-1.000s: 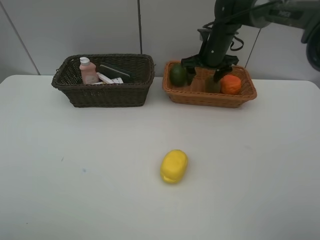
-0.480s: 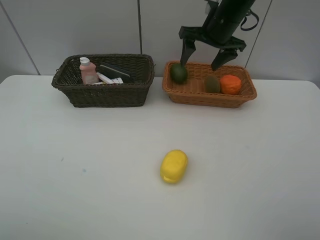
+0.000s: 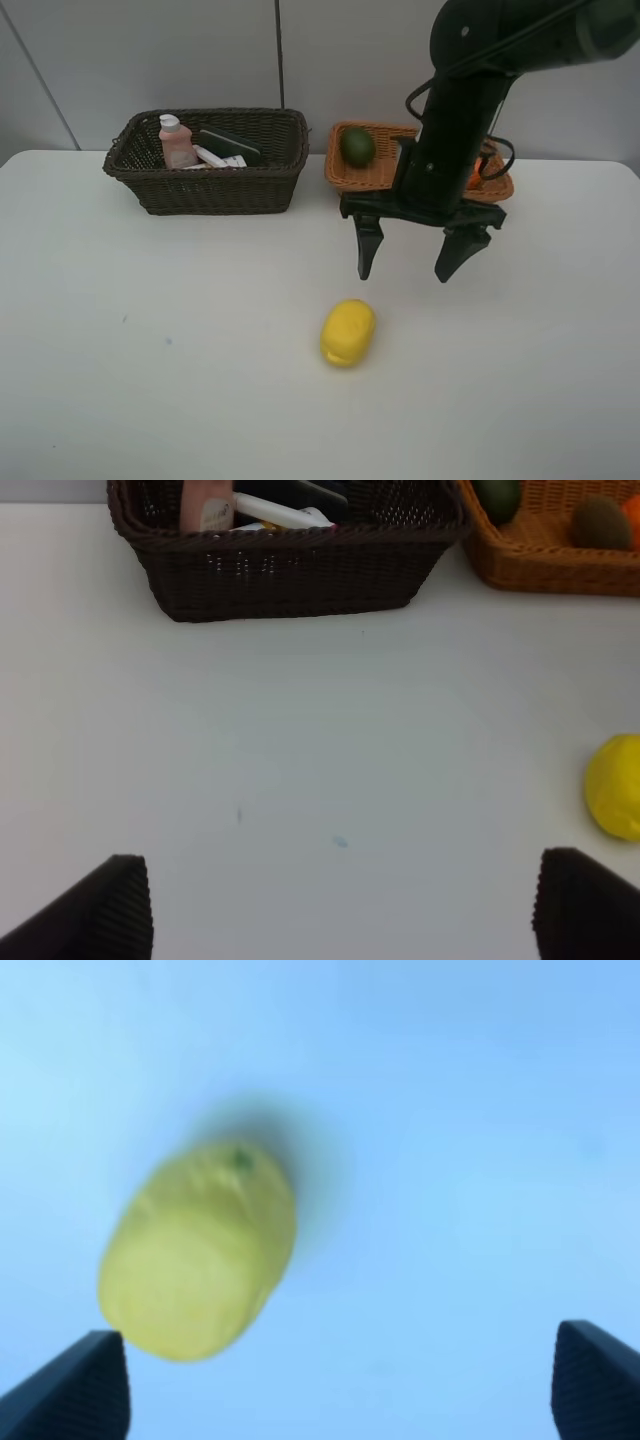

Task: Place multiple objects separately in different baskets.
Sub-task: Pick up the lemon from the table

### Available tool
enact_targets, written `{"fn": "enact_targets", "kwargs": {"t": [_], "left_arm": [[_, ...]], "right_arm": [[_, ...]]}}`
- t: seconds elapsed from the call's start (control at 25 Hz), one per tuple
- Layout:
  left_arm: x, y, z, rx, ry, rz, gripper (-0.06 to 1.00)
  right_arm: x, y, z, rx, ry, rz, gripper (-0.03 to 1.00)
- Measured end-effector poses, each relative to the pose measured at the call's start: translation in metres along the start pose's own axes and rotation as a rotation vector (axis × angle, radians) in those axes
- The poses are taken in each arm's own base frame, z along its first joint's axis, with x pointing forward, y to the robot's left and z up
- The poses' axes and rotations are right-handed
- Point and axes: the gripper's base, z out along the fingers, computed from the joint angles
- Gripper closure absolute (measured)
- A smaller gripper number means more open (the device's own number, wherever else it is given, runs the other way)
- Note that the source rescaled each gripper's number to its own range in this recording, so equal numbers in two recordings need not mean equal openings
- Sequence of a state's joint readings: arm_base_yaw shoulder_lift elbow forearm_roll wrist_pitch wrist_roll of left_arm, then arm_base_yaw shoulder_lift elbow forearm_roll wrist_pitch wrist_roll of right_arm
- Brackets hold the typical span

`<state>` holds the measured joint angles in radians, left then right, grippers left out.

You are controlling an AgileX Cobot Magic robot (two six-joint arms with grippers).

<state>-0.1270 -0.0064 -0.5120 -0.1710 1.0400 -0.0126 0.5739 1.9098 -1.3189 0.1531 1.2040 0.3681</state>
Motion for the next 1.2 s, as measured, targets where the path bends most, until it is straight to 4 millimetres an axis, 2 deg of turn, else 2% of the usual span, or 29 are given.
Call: {"fn": "enact_targets", "kwargs": {"t": [0.12, 0.24, 0.36, 1.0, 1.2], "left_arm": [[0.0, 0.0, 0.0, 0.0, 0.0, 0.0, -0.06], [0.0, 0.0, 0.0, 0.0, 0.0, 0.0, -0.06], [0.0, 0.0, 0.0, 0.0, 0.0, 0.0, -0.06], [0.0, -0.001, 0.0, 0.006, -0.002, -0.004, -0.06], [0.0, -0.001, 0.0, 0.006, -0.002, -0.004, -0.06]], "right_arm": [[0.016, 0.023, 0.015, 0.013, -0.004, -0.037, -0.03], [0.029, 0.045, 0.022, 0.009, -0.021, -0.071, -0.03], [0.032, 0.054, 0.024, -0.002, -0.039, -0.067, -0.03], [0.023, 0.06, 0.023, -0.074, -0.146, 0.104, -0.03], [0.019, 0.06, 0.038, -0.047, -0.11, 0.127, -0.03]]}}
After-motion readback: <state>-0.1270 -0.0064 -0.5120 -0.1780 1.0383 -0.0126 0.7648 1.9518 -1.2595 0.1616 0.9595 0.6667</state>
